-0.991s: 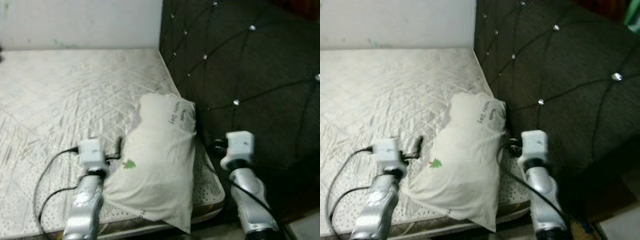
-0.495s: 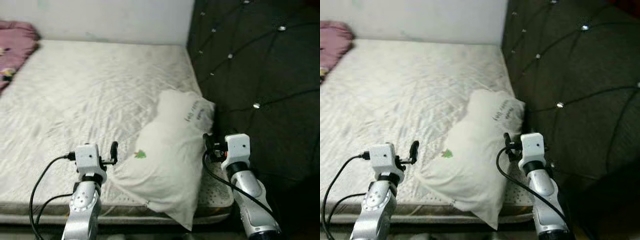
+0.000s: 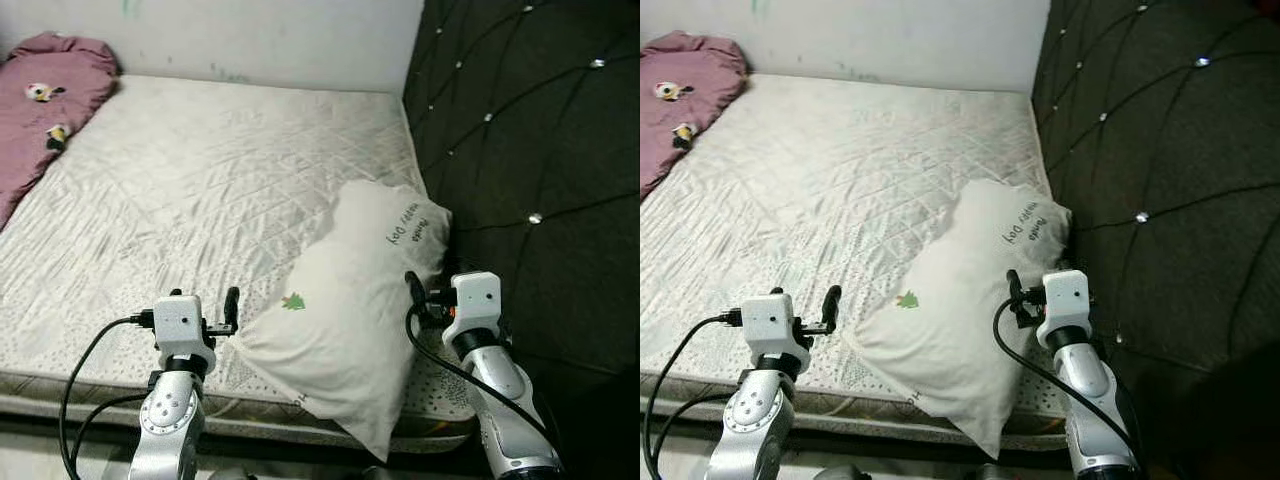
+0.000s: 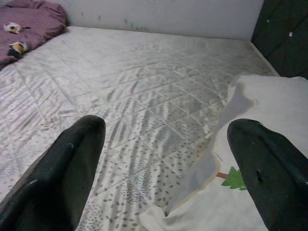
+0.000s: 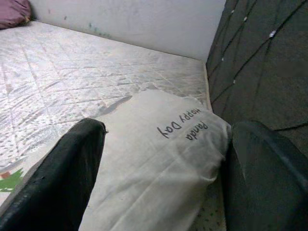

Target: Clean up the room

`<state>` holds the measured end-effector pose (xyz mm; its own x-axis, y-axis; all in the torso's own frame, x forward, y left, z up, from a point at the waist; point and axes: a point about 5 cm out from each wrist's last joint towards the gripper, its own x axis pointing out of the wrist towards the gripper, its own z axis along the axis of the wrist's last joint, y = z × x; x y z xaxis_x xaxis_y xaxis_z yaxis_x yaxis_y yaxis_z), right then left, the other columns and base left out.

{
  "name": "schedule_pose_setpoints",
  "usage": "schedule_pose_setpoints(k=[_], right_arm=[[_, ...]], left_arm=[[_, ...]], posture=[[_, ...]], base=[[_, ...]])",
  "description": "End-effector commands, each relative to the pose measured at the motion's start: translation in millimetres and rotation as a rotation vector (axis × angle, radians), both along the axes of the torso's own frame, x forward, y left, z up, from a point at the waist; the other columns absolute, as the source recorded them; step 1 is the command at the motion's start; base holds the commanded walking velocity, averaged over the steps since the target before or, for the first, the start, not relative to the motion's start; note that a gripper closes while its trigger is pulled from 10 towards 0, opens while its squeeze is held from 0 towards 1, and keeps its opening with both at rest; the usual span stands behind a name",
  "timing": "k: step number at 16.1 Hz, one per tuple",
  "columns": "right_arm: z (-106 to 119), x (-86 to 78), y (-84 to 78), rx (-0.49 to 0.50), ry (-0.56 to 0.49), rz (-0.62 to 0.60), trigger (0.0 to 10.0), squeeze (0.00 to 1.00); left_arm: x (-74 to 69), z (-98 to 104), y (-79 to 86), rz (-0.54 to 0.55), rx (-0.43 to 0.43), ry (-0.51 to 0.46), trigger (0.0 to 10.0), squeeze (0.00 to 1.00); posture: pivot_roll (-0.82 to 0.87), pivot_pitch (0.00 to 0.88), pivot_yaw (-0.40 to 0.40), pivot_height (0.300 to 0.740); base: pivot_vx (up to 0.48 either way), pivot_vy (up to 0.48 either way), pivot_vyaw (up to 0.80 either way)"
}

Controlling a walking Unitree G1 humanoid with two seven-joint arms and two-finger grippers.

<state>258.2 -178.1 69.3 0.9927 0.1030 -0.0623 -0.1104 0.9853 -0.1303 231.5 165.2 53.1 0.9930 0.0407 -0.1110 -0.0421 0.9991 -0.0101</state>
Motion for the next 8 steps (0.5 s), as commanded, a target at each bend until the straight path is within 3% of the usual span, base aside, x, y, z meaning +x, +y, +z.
schedule_pose_setpoints(k=[1, 5, 8], right_arm=[[5.2, 0.0, -1.9, 0.005, -0.017, -0.008, 10.0, 0.00], [5.7, 0.0, -1.7, 0.009, -0.022, -0.006, 10.0, 0.00], [6.0, 0.6, -1.7, 0.011, -0.023, -0.010, 10.0, 0.00]], left_arm=[[1.1, 3.0, 0.4, -0.006, 0.003, -0.010, 10.0, 0.00], [3.3, 4.4, -0.7, -0.010, 0.007, -0.014, 10.0, 0.00], [4.1, 4.8, -1.1, -0.010, 0.008, -0.014, 10.0, 0.00]], posture=[[-0.02, 0.028, -0.039, 0.691], [-0.02, 0.024, -0.038, 0.636], [-0.02, 0.027, -0.037, 0.636]], base=[[0.000, 0.000, 0.00], [0.000, 0.000, 0.00], [0.000, 0.000, 0.00]])
